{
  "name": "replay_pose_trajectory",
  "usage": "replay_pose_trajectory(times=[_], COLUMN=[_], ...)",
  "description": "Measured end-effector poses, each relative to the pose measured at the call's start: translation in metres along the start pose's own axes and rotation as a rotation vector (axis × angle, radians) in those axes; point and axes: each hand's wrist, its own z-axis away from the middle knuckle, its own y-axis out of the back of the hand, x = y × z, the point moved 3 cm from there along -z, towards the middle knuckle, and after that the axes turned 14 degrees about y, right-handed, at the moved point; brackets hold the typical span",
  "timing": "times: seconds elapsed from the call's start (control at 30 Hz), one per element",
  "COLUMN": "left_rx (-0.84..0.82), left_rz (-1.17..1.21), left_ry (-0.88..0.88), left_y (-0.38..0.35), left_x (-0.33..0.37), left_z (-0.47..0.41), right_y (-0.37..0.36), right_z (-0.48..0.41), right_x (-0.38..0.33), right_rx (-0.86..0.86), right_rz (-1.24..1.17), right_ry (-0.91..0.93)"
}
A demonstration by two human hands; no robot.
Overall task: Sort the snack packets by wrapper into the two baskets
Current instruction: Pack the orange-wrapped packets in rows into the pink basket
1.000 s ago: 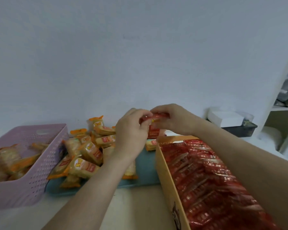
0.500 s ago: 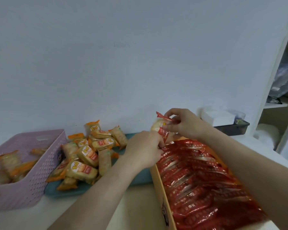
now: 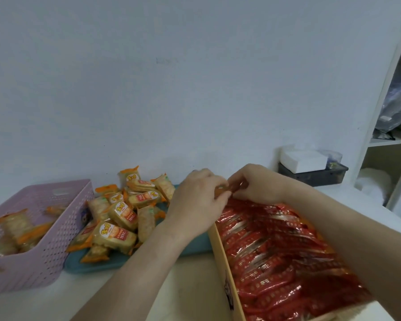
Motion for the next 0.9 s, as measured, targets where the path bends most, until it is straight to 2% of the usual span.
replay_pose_trajectory(times=[0.03, 0.1, 0.2, 0.27, 0.37, 0.47, 0.57, 0.63, 0.7, 0.77, 0.83, 0.9], left_rx=[-0.030, -0.215, -0.433, -0.472, -0.451, -0.356, -0.219, -0.257, -0.391, -0.502, -0.508, -0.447], left_rz=[-0.003, -0.122, -0.386, -0.515, -0.587, -0.387, -0.099, -0.074, -0.055, 0.102, 0.205, 0.211], left_ry=[-0.018, -0.066, -0.094, -0.088, -0.076, -0.008, 0.155, 0.246, 0.282, 0.334, 0.344, 0.327], left_y=[0.000, -0.009, -0.017, -0.017, -0.017, -0.018, -0.009, -0.003, -0.004, -0.003, -0.007, -0.010], left_x=[0.002, 0.005, 0.006, 0.008, 0.015, 0.015, 0.009, 0.005, 0.006, 0.006, 0.008, 0.009], left_z=[0.001, 0.006, 0.014, 0.014, 0.012, 0.016, 0.028, 0.041, 0.054, 0.069, 0.075, 0.078], right_y=[0.005, 0.013, 0.007, -0.009, -0.025, -0.022, -0.019, -0.017, -0.014, -0.015, -0.013, -0.009], right_z=[0.001, 0.007, 0.020, 0.029, 0.038, 0.041, 0.043, 0.044, 0.043, 0.043, 0.042, 0.045], right_x=[0.002, 0.007, 0.013, 0.012, 0.010, 0.011, 0.014, 0.017, 0.019, 0.014, 0.012, 0.006], right_rx=[0.082, 0.206, 0.116, 0.047, 0.075, 0.098, 0.102, 0.109, 0.100, 0.093, 0.081, 0.054], right_rz=[-0.048, -0.027, 0.111, 0.255, 0.480, 0.588, 0.526, 0.470, 0.470, 0.455, 0.432, 0.398], right_ry=[-0.020, -0.065, -0.108, -0.094, -0.029, -0.072, -0.125, -0.159, -0.179, -0.189, -0.222, -0.261])
